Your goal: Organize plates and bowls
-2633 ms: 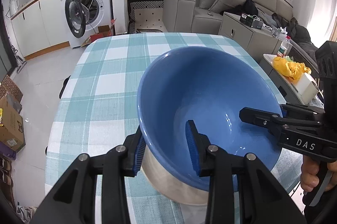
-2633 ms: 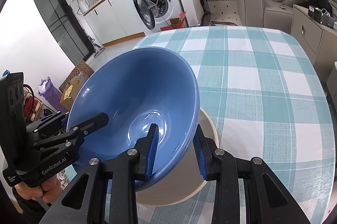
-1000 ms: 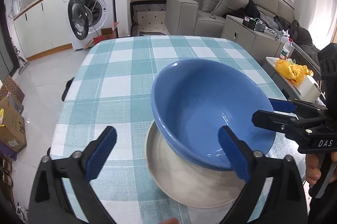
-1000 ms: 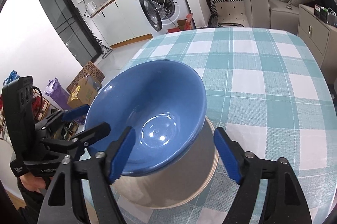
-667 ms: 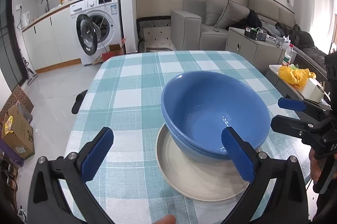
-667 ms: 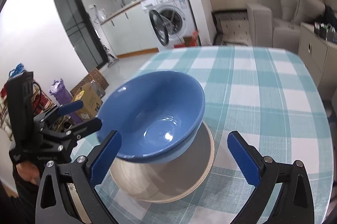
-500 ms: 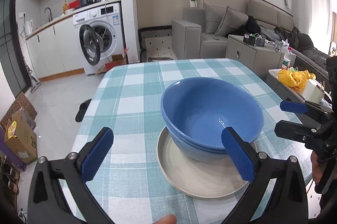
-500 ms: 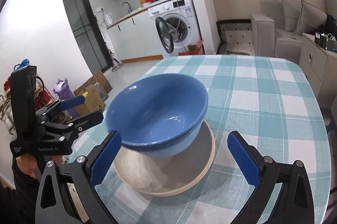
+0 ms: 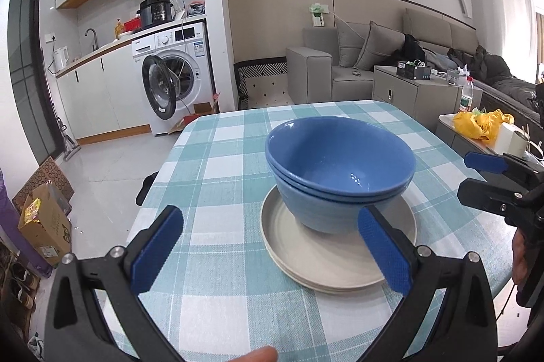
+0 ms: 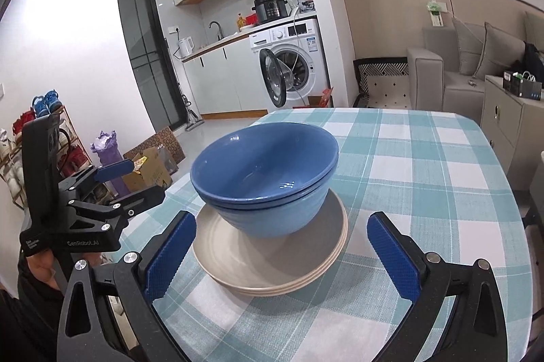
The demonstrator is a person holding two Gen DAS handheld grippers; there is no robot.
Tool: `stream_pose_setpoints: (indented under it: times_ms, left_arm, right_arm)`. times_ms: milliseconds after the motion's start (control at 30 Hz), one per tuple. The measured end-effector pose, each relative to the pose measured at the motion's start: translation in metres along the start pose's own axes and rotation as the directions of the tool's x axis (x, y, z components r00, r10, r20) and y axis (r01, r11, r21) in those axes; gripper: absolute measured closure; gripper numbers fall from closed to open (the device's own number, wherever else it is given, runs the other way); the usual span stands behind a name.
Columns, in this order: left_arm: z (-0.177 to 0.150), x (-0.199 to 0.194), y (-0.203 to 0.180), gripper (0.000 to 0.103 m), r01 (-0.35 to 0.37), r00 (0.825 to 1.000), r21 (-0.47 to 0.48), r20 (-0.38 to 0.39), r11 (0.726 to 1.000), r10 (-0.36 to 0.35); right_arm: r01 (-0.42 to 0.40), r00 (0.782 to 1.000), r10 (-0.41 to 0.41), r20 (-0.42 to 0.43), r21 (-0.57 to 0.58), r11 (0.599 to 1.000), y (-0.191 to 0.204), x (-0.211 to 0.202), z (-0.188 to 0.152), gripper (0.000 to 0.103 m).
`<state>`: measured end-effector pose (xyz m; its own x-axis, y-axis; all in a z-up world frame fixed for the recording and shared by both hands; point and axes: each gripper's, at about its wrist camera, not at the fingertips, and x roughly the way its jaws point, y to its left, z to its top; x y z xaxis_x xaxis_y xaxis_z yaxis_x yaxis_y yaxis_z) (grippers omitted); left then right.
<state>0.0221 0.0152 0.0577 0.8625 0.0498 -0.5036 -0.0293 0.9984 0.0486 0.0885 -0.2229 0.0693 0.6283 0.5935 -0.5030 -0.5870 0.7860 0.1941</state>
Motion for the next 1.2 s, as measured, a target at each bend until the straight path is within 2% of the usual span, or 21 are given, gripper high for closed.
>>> stream_pose_setpoints:
  times_ms: [100, 300, 467, 800, 1200]
  left_arm:
    - [-0.008, -0.002, 0.003, 0.0, 0.005, 1.0, -0.016, 0.001, 1.0, -0.005]
    - [-0.024, -0.008, 0.004, 0.0, -0.031, 0.999, -0.027, 0.038, 0.999, 0.032]
    - [-0.034, -0.012, 0.002, 0.0, -0.005, 0.999, -0.051, 0.049, 0.999, 0.008]
    - [-0.043, -0.016, 0.0, 0.0, 0.005, 0.998, -0.082, 0.07, 0.997, 0.001]
    - [-0.052, -0.015, 0.0, 0.0, -0.019, 0.997, -0.082, 0.074, 0.996, 0.025]
  right_arm:
    - [0.004, 1.0, -0.004, 0.016, -0.018, 1.0, 0.004, -0.004, -0.006, 0.001]
    - [-0.004, 0.999, 0.006, 0.042, -0.055, 0.998, 0.011, -0.01, -0.018, 0.001]
    - [0.0, 0.998, 0.004, 0.055, -0.069, 0.998, 0.015, -0.015, -0.026, 0.001]
    - [-0.014, 0.996, 0.019, 0.084, -0.067, 0.998, 0.013, -0.025, -0.039, 0.001]
    - [-0.03, 0.994, 0.037, 0.101, -0.067, 0.997, 0.014, -0.027, -0.053, 0.001]
